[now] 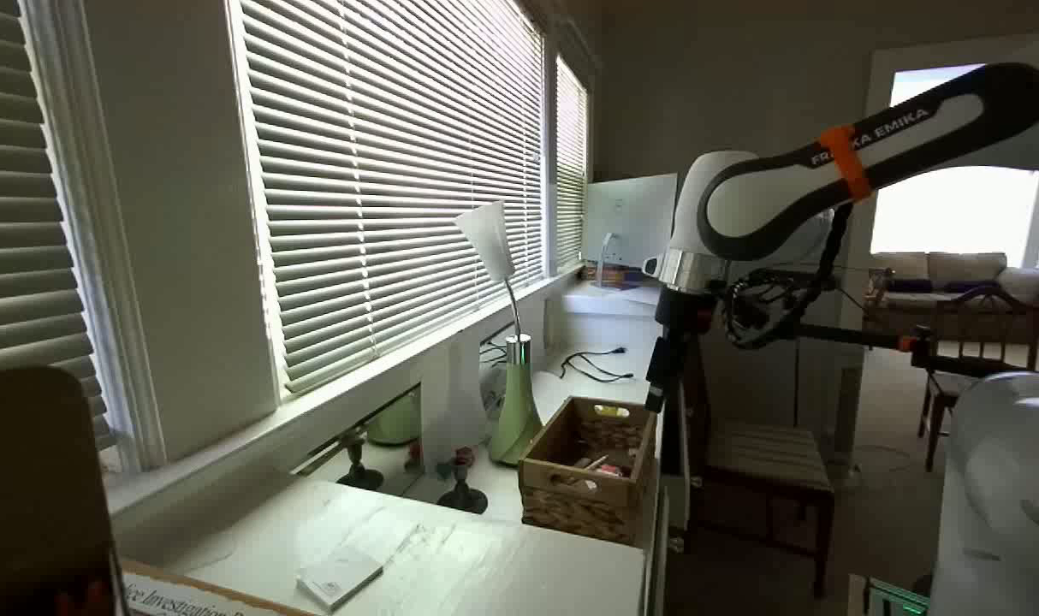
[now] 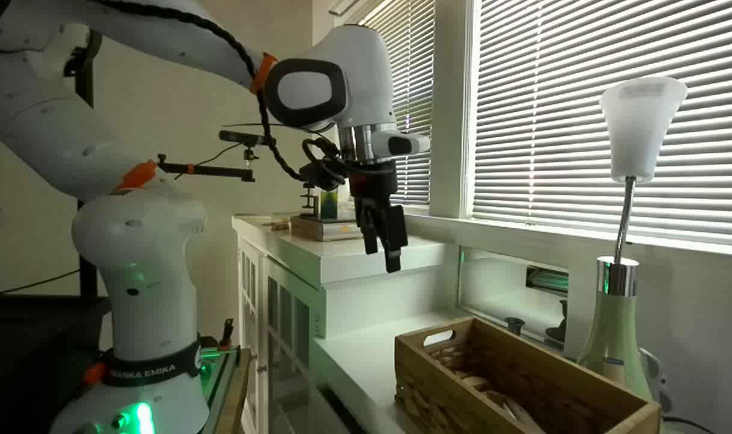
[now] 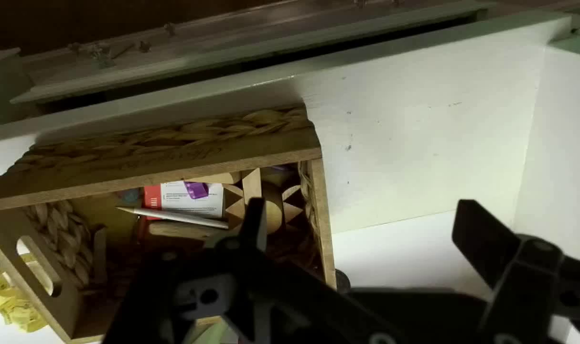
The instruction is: Pick up the basket and put it on top of the cabinet
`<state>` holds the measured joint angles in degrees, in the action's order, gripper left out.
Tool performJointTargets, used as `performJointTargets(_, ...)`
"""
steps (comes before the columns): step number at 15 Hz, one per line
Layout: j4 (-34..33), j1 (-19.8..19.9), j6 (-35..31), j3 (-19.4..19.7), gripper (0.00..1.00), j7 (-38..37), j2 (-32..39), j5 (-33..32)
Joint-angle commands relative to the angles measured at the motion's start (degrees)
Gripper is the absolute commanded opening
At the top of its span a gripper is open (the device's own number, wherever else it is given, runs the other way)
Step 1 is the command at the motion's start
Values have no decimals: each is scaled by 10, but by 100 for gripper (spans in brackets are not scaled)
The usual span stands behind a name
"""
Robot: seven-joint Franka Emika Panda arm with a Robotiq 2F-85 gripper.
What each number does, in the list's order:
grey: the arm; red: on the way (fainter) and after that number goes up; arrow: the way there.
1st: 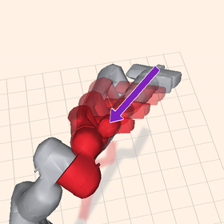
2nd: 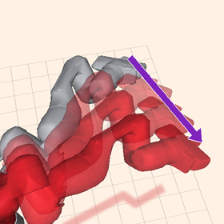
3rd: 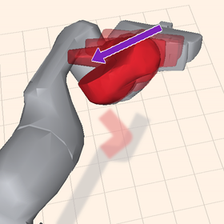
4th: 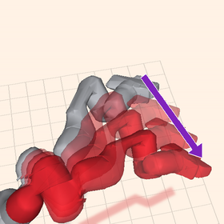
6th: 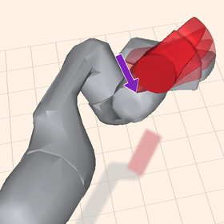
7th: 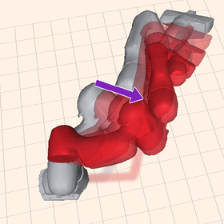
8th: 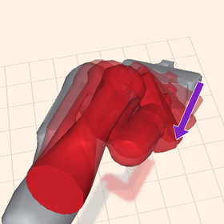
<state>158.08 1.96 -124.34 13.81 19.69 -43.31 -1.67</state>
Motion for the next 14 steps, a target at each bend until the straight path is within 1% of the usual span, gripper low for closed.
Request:
performJointTargets(1, 2, 4, 2, -4, 100, 2, 1, 4)
performJointTargets(6, 8, 4, 2, -4, 100, 2, 2, 4)
performJointTargets(7, -3, 2, 11, 4, 100, -7, 12, 21)
performJointTargets(8, -25, 12, 33, 9, 100, -37, 38, 37)
performJointTargets(9, -36, 21, 41, 13, 100, -44, 53, 36)
performJointTargets(11, -57, 38, 55, 31, 100, -56, 76, 48)
performJointTargets(14, -73, 65, 62, 36, 100, -93, 113, 61)
